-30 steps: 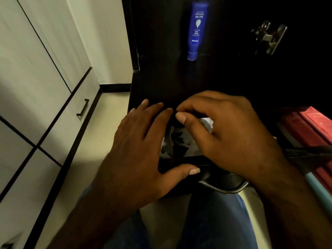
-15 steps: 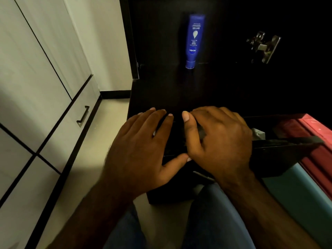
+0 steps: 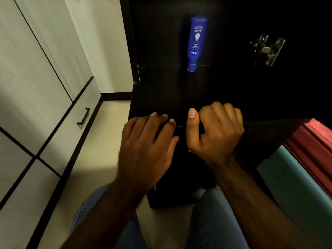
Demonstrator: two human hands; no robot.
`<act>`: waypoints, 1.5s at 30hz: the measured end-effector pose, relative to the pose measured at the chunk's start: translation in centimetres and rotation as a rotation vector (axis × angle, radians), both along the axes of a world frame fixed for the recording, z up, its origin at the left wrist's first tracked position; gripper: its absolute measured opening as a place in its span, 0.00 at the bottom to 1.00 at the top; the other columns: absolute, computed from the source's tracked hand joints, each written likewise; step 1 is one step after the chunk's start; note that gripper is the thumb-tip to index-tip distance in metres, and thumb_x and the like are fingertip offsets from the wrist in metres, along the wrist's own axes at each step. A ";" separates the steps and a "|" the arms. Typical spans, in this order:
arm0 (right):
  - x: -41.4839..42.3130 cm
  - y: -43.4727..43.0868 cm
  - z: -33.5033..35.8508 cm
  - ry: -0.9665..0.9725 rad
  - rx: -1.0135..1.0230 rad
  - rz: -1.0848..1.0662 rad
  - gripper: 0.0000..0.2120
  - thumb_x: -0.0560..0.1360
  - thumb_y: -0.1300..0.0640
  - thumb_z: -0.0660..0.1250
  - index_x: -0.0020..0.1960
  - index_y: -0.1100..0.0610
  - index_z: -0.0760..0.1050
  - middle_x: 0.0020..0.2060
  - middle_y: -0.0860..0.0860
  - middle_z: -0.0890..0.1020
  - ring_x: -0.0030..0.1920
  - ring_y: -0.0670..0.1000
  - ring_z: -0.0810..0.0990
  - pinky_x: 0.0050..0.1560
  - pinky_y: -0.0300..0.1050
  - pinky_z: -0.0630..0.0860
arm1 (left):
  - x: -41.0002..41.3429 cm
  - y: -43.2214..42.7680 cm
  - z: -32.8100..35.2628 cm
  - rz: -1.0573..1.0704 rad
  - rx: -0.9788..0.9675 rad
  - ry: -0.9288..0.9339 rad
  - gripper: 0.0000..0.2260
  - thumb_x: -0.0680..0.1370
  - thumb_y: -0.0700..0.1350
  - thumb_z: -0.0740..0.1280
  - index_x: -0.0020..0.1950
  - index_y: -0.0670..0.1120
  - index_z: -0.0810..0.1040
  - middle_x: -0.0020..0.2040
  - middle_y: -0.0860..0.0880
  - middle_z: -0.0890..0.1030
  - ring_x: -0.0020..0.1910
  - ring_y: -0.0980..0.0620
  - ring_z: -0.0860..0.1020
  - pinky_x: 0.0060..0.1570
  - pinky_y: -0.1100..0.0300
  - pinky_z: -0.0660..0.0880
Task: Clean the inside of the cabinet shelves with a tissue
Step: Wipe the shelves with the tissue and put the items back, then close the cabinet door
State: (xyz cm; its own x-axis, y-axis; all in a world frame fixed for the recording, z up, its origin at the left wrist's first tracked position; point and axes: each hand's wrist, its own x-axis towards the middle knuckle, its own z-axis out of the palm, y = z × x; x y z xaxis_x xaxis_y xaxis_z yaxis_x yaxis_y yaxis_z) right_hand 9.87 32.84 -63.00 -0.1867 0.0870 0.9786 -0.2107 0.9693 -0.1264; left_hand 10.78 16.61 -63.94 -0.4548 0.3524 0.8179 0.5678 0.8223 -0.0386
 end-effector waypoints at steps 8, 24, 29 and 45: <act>0.0 0.0 0.2 -0.055 -0.010 -0.029 0.16 0.77 0.52 0.65 0.34 0.58 0.73 0.29 0.52 0.73 0.32 0.54 0.70 0.37 0.48 0.64 | 0.0 0.7 0.0 0.038 0.030 0.008 0.11 0.77 0.49 0.69 0.55 0.44 0.81 0.53 0.43 0.82 0.53 0.43 0.79 0.55 0.49 0.70; -1.6 4.3 5.4 -0.885 0.037 0.048 0.20 0.78 0.42 0.59 0.66 0.47 0.75 0.64 0.45 0.78 0.63 0.47 0.76 0.61 0.41 0.69 | -4.8 0.5 6.2 -0.022 -0.233 -0.650 0.32 0.79 0.65 0.43 0.76 0.51 0.67 0.77 0.47 0.67 0.77 0.45 0.63 0.73 0.49 0.60; -1.2 4.0 6.3 -1.038 -0.016 0.061 0.24 0.76 0.42 0.57 0.69 0.49 0.74 0.69 0.50 0.75 0.70 0.50 0.71 0.70 0.46 0.65 | -4.1 0.3 7.2 -0.008 -0.239 -0.708 0.27 0.82 0.59 0.46 0.76 0.48 0.68 0.76 0.45 0.67 0.76 0.43 0.63 0.75 0.48 0.59; 2.7 2.0 23.7 -1.700 0.146 0.009 0.31 0.80 0.46 0.56 0.79 0.55 0.55 0.79 0.56 0.56 0.79 0.57 0.51 0.75 0.56 0.54 | -1.1 0.4 22.7 0.071 -0.396 -1.437 0.33 0.79 0.54 0.64 0.81 0.53 0.53 0.80 0.46 0.56 0.78 0.39 0.57 0.71 0.43 0.66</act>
